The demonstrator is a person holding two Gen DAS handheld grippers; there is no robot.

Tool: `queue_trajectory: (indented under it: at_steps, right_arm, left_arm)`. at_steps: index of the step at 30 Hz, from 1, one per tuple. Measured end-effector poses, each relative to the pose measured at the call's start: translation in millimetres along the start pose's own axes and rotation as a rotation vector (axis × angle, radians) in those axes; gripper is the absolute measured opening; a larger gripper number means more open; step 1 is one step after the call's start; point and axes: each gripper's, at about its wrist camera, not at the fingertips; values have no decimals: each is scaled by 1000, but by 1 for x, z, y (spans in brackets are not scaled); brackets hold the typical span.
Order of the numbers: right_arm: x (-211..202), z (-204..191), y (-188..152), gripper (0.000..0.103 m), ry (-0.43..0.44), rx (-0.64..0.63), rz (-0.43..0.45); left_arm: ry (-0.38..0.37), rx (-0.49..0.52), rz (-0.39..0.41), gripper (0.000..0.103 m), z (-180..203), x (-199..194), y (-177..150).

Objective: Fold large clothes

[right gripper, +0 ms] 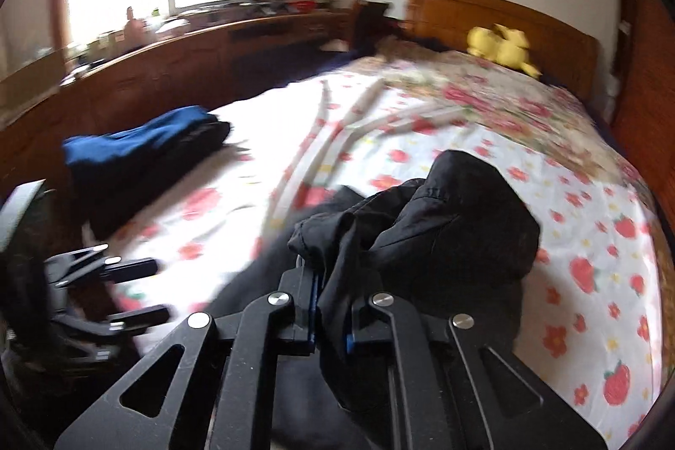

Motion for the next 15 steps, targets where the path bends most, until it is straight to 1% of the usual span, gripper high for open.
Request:
queue_trajectory:
  at_steps: [2,4,5,8,11,13,15]
  right_arm:
    - [0,-24,-1,10,74,-31,-3]
    - [5,-37,-4,10,123,-42,-17]
    - [12,-43,-7,10,156,-33,-43]
    - [31,-47,-13,13,171,-30,-104]
    - [33,-43,-17,24,195,-35,-108]
    - [22,-38,-17,47,180,-38,-80]
    - [4,-29,-18,51,160,-37,-23]
  left_arm:
    - [23,-12,12,50,0,-10,-4]
    - [42,-28,28,50,1,-20,-9]
    - [48,-38,29,50,1,-24,-12]
    - [61,-60,25,50,1,-32,-18]
    - [70,-68,12,50,5,-37,-20]
    - [73,-70,3,50,9,-37,-18]
    - [67,-70,-2,50,13,-35,-12]
Point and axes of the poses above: each gripper's, at about its wrist camera, not at the fingertips, and x roughly the way its jaws point, z to its right, y to its top, and after that the axes turned 12 degrees about -z, right-handed
